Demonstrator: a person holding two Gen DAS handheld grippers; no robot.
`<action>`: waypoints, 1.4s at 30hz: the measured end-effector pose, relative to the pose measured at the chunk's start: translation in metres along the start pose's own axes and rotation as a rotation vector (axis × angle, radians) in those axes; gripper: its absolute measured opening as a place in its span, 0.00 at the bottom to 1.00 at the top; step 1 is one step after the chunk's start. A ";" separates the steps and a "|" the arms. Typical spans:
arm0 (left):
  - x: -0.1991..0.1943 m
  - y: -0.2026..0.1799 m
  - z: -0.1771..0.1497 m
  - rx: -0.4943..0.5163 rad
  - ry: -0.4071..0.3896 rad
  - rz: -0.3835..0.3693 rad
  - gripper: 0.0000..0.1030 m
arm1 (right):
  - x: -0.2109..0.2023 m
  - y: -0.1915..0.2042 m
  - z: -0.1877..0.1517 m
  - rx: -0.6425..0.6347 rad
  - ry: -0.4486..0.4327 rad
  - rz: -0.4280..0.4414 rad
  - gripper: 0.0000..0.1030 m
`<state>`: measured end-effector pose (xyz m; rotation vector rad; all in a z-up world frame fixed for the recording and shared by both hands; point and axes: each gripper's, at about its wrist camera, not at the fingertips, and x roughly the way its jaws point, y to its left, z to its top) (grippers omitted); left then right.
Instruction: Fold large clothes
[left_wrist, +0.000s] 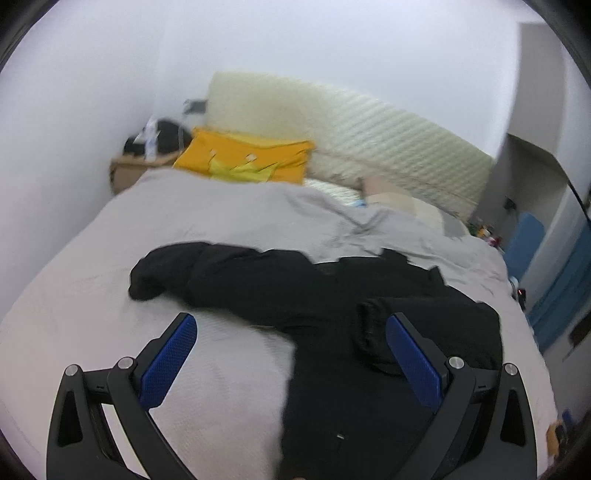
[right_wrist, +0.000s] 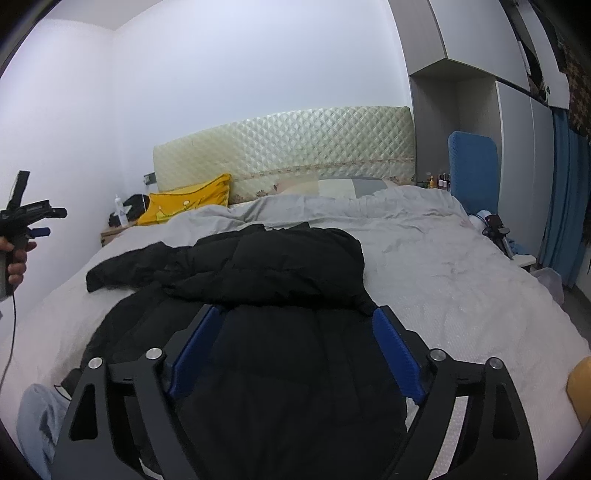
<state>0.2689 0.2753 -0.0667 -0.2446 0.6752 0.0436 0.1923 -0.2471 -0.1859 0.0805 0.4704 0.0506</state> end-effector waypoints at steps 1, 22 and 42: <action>0.012 0.017 0.004 -0.032 0.011 -0.002 0.99 | 0.002 0.001 -0.001 0.001 0.008 0.002 0.88; 0.272 0.299 -0.033 -0.700 0.060 -0.097 0.98 | 0.091 0.036 -0.009 0.007 0.197 -0.077 0.91; 0.304 0.357 0.001 -0.830 -0.125 -0.030 0.17 | 0.135 0.038 -0.017 0.028 0.301 -0.118 0.91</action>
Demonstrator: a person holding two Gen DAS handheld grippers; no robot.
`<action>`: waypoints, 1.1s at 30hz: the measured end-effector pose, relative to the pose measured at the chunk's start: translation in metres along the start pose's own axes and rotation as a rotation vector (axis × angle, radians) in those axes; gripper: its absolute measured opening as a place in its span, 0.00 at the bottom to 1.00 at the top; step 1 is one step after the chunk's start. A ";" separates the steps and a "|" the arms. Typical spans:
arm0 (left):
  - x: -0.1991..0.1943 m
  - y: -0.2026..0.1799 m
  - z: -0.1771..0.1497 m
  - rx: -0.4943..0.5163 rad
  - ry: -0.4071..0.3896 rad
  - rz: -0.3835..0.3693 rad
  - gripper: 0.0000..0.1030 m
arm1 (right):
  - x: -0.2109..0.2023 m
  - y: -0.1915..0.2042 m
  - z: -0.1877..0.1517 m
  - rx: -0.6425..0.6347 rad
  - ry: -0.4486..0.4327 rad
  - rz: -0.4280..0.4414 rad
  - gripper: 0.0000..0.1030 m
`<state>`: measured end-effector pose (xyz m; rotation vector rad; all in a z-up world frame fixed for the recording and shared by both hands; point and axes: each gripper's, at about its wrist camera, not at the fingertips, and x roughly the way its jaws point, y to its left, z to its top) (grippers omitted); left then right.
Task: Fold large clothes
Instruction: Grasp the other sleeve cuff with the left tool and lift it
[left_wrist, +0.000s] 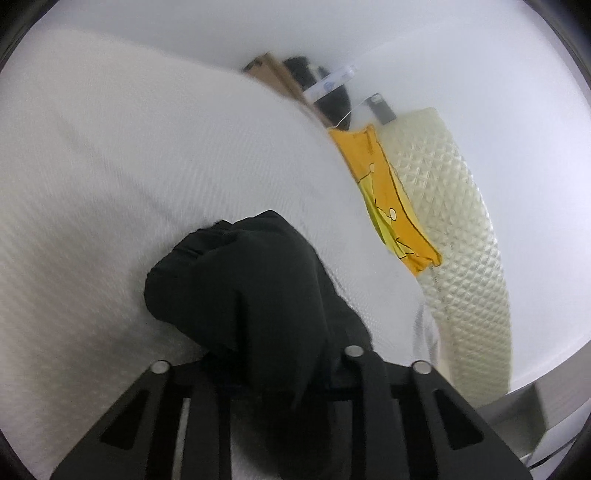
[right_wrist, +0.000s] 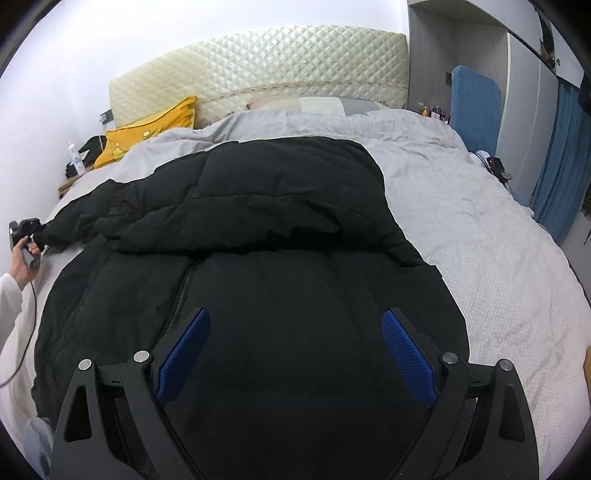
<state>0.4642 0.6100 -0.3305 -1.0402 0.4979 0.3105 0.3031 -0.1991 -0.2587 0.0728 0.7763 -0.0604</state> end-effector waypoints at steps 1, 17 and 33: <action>-0.010 -0.007 0.003 0.030 -0.018 0.019 0.14 | -0.002 0.001 0.000 -0.004 -0.003 0.005 0.91; -0.209 -0.168 -0.005 0.441 -0.231 0.116 0.06 | -0.051 -0.012 -0.013 -0.001 -0.078 0.058 0.91; -0.298 -0.336 -0.092 0.690 -0.252 0.050 0.06 | -0.085 -0.034 -0.015 0.029 -0.161 0.110 0.92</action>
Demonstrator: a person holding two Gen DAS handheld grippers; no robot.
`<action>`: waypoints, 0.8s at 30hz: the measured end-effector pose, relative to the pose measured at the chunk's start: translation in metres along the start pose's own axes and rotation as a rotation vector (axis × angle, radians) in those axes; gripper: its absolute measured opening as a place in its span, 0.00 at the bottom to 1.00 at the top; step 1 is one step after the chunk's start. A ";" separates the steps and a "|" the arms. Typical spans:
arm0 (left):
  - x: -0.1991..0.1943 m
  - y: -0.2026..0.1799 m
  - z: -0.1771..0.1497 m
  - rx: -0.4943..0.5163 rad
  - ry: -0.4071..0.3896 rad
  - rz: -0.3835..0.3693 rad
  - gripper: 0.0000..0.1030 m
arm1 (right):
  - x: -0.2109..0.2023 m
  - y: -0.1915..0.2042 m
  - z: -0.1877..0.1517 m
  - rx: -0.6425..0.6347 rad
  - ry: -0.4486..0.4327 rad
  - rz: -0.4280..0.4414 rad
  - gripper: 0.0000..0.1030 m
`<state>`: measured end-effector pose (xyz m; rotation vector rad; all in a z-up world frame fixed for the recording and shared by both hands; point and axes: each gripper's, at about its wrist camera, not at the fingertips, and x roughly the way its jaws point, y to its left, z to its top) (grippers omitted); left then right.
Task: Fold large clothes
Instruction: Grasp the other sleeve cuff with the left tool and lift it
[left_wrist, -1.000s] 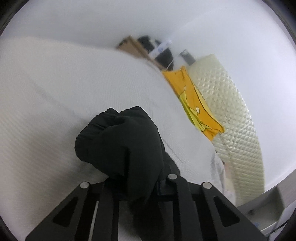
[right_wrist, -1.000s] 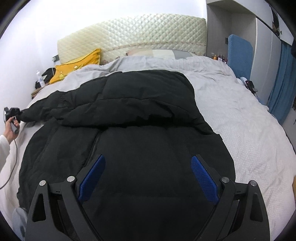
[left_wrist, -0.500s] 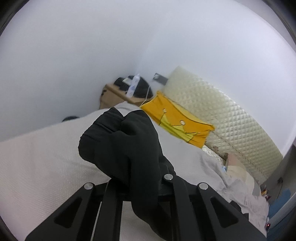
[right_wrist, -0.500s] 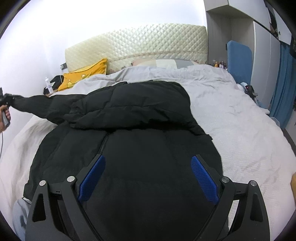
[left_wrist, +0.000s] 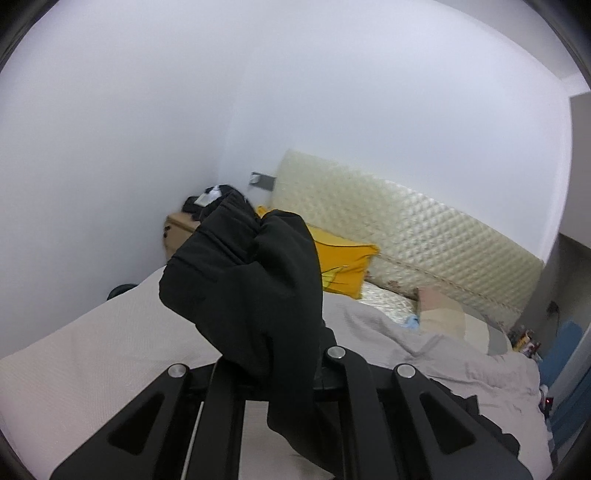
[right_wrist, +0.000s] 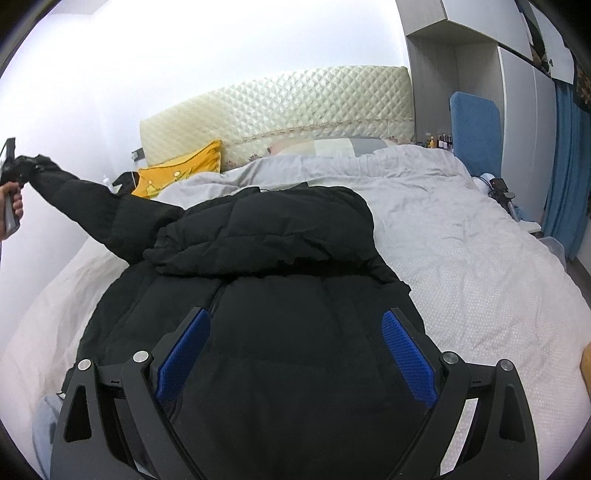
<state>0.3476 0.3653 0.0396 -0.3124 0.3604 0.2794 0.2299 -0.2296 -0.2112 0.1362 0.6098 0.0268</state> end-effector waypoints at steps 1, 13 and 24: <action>-0.006 -0.013 0.001 0.008 0.001 -0.015 0.07 | -0.001 -0.001 0.000 0.003 -0.002 0.002 0.92; -0.050 -0.152 0.003 0.158 -0.006 -0.123 0.07 | -0.022 -0.020 0.006 0.035 -0.044 0.033 0.93; -0.071 -0.302 -0.055 0.259 0.033 -0.314 0.08 | -0.032 -0.035 0.010 0.002 -0.069 0.036 0.97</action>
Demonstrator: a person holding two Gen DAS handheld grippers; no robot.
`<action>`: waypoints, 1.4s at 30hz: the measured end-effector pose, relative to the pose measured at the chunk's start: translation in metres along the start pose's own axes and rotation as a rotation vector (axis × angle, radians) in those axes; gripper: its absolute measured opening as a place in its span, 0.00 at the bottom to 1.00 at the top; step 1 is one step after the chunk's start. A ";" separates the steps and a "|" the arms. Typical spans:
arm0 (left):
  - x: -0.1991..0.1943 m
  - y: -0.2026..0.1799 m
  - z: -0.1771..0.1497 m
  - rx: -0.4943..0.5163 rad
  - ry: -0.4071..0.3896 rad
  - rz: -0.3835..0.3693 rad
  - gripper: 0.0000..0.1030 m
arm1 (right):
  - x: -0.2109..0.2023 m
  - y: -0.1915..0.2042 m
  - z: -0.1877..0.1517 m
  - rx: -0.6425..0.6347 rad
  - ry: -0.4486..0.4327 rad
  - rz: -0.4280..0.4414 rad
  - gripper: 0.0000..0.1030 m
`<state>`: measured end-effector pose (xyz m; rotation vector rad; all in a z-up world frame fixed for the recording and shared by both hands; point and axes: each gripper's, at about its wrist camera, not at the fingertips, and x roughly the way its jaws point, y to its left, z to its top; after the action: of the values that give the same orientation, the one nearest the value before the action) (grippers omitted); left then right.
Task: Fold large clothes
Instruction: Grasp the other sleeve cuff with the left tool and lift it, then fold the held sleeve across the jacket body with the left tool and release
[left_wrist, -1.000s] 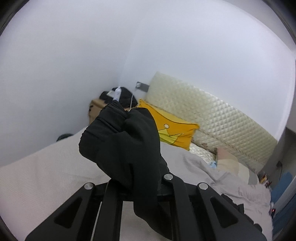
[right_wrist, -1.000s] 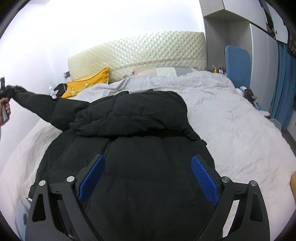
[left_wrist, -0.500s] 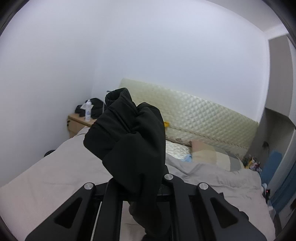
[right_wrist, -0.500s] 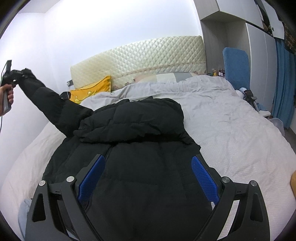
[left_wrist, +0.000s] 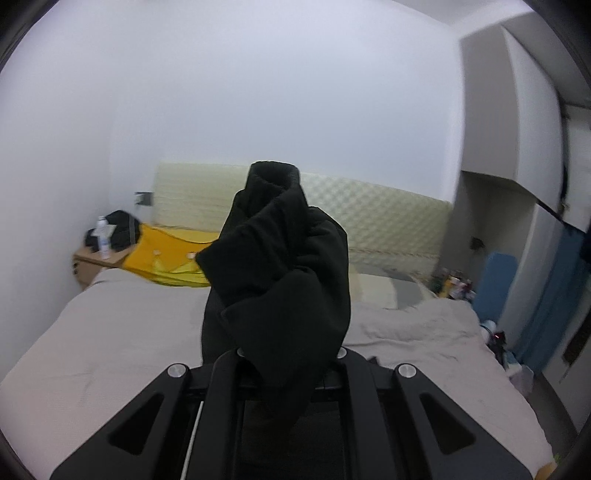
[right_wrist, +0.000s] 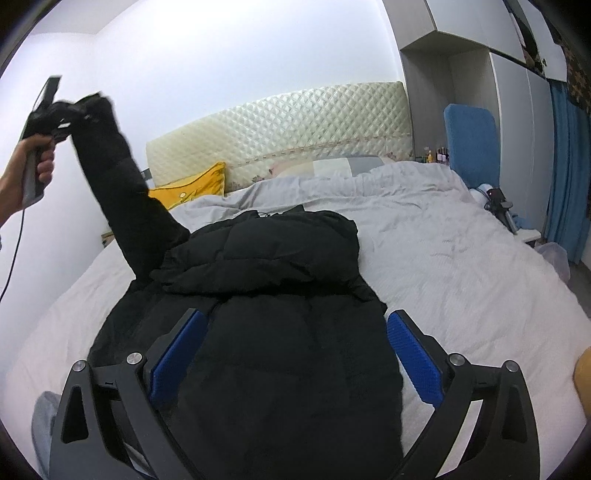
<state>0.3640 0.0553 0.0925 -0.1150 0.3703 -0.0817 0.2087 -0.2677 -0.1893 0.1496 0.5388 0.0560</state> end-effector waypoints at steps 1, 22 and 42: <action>0.004 -0.011 -0.005 0.006 0.005 -0.015 0.08 | 0.001 -0.002 0.001 -0.002 0.002 0.001 0.97; 0.191 -0.220 -0.227 0.093 0.288 -0.309 0.07 | 0.046 -0.045 0.000 0.052 0.091 0.029 0.97; 0.221 -0.207 -0.311 0.220 0.498 -0.368 0.09 | 0.061 -0.059 0.000 0.077 0.100 -0.008 0.97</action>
<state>0.4431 -0.2023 -0.2479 0.0596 0.8309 -0.5199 0.2618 -0.3205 -0.2294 0.2202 0.6416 0.0352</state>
